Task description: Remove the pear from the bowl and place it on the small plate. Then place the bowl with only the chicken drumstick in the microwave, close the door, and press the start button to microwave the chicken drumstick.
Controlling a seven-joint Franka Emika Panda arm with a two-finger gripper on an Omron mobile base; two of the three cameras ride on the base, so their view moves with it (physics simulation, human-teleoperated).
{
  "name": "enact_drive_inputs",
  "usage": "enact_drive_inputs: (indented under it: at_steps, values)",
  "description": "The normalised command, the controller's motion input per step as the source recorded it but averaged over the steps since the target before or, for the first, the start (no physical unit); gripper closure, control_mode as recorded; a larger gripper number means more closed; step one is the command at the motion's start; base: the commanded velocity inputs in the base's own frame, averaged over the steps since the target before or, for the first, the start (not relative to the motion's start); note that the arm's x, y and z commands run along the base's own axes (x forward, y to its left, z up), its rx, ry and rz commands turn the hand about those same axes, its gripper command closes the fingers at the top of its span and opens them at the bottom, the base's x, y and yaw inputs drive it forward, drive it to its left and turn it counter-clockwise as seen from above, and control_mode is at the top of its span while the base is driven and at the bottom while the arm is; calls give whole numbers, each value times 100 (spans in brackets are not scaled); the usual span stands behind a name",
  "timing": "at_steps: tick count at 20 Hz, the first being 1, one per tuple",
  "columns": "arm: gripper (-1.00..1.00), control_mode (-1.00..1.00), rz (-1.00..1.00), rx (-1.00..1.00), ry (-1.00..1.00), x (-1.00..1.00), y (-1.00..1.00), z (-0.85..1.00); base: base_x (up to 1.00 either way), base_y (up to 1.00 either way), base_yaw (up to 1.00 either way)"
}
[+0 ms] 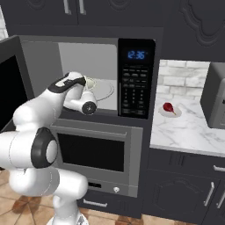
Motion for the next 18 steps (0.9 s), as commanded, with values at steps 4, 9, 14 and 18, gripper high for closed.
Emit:
enact_drive_inputs:
  at_steps: [4, 9, 14, 18]
  values:
    - [-100, -100, 0, -7, -1, -48, 0, 50, 0, 0, 0]
    - [-100, -100, 0, -12, -3, -89, 0, 77, 0, 0, 0]
    - [-100, -100, 0, -21, -1, -93, -14, 84, 0, 0, 0]
    - [-100, -100, 0, -24, 0, -88, -47, 76, 0, 0, 0]
